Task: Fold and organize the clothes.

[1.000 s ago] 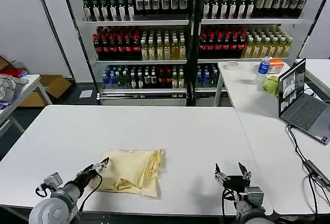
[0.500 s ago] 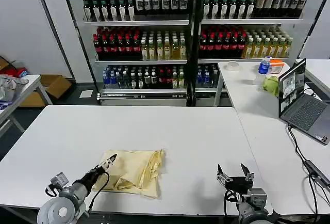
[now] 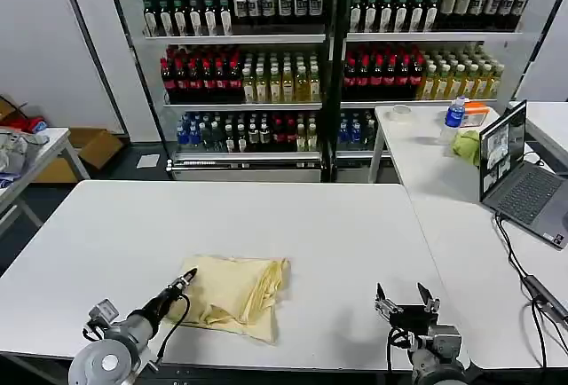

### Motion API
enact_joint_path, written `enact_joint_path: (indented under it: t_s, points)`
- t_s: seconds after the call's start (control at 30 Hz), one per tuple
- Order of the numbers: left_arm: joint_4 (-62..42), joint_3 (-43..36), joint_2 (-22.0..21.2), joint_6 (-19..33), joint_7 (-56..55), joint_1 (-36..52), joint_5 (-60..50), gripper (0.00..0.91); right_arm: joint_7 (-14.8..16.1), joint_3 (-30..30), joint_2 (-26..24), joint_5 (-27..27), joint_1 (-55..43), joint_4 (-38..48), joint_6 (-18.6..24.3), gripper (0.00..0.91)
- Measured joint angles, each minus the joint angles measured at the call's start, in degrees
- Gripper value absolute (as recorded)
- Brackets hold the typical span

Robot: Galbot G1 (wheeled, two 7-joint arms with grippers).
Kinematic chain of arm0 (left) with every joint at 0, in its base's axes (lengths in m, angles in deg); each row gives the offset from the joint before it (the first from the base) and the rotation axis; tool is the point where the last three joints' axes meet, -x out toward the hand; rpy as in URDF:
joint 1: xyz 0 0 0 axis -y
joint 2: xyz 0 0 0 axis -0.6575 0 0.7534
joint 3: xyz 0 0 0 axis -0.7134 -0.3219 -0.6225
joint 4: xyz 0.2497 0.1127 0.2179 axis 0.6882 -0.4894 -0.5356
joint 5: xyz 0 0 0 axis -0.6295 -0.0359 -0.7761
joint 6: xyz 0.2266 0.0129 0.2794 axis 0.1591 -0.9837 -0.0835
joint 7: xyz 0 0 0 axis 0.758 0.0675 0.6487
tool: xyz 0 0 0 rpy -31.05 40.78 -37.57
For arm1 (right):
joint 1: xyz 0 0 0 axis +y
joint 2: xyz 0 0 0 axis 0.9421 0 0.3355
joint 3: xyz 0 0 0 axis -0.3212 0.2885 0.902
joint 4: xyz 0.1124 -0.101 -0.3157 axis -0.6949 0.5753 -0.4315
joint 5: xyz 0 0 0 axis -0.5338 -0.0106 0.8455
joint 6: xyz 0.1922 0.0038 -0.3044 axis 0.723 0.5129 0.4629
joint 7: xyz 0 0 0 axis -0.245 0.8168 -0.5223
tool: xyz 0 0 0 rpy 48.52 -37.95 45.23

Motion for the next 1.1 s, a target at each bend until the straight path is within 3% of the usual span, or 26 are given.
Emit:
enact_joint_path:
  t_s: [0.37,0.6,0.73,1.1]
  points:
    - [0.86,2.83,-2.01,0.07,0.25,0.44,4.08,0.020,0.02,0.00,0.36,0.28,0.24,-0.12,-0.02,0.907]
    - [0.53,7.91,-0.41,-0.69,0.19,0.97,7.74,0.020,0.21,-0.46,0.06,-0.38,-0.56,-0.05,0.18,0.907]
    - [-0.61,12.86,3.59,-1.30,0.28,1.57,8.90,0.010,0.29,-0.31,0.02,-0.83,-1.15,0.06,0.30,0.907]
    - [-3.38,26.32,21.40,-2.34,0.72,1.37,6.73,0.010,0.46,1.12,0.42,-1.15,-2.65,0.16,0.68,0.907]
